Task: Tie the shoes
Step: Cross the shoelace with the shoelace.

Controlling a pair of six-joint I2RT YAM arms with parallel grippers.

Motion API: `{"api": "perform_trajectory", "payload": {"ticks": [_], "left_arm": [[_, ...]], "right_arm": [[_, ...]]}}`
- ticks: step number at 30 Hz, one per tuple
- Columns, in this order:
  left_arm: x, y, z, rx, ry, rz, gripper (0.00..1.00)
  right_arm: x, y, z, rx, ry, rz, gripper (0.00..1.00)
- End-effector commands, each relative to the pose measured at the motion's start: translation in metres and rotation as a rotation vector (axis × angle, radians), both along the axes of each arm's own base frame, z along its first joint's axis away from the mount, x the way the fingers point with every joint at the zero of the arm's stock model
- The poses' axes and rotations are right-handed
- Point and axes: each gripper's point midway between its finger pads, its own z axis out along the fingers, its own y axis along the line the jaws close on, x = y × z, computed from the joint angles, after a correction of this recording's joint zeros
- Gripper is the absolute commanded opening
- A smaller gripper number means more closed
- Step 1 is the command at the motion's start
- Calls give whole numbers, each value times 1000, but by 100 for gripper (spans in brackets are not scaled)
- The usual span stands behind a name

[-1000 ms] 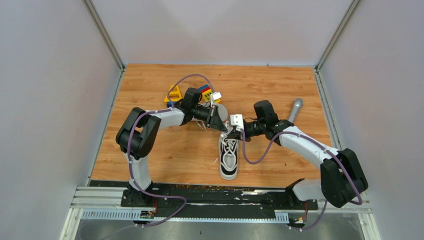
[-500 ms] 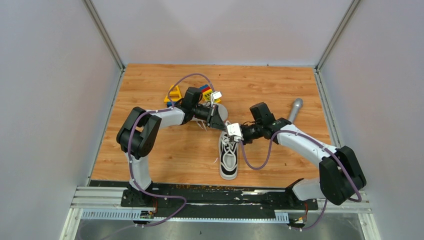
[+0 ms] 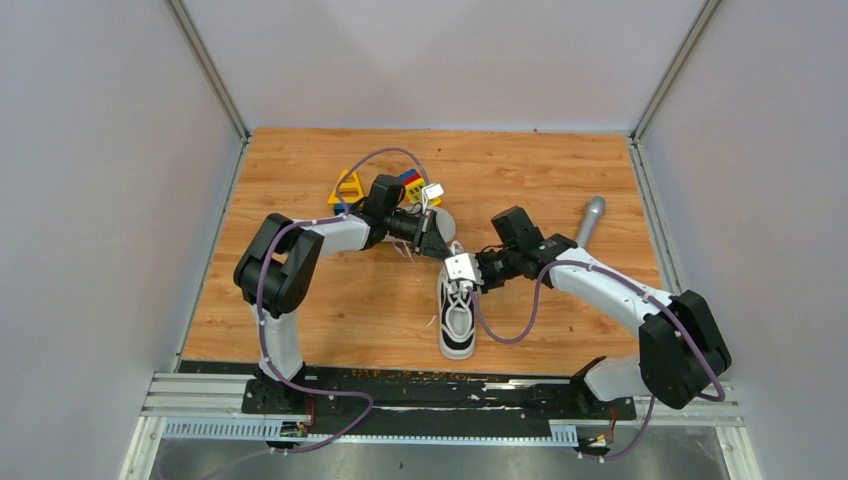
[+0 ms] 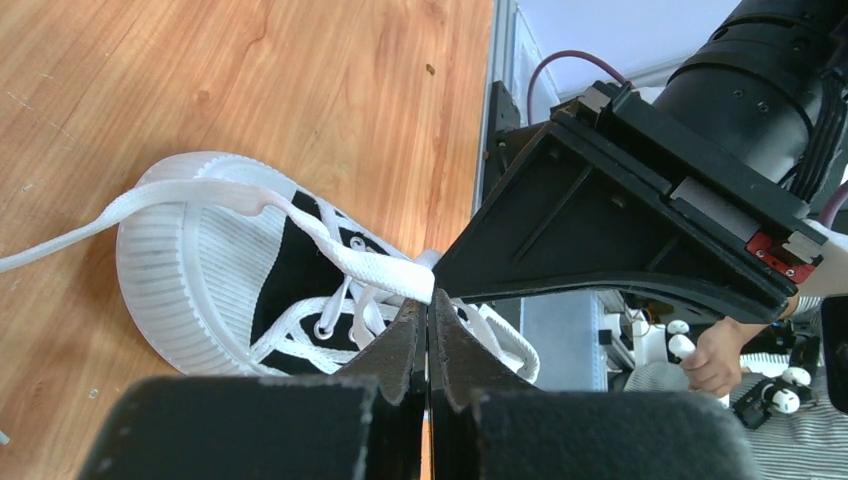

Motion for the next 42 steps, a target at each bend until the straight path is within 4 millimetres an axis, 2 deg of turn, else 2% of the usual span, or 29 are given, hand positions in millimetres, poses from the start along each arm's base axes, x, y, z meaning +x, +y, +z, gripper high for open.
{"api": "perform_trajectory", "payload": {"ticks": [1,3,6,10,14,20,24,31,42], "left_arm": [[4,-2,11,-33,-29,-22,0],[5,-3,10,-32,-31,-22,0],[6,-3,9,-30,-29,-21,0],[6,-3,8,-27,-25,-23,0],[7,-4,7,-27,-25,-27,0],[5,-3,8,-26,-31,-36,0],[2,-1,9,-29,-32,-44,0],[1,-1,9,-30,-39,-51,0],[1,0,8,-27,-36,-51,0]], "right_arm": [[13,3,24,1,-63,-19,26],[12,1,34,9,-62,-39,34],[5,-5,42,13,-60,-41,39],[0,-16,37,-5,-25,-62,41],[3,-25,20,-44,32,-86,40],[21,-24,4,-49,129,-101,29],[26,-16,0,-26,162,-71,31],[19,-6,-1,9,202,1,34],[14,-9,-24,-34,261,26,31]]}}
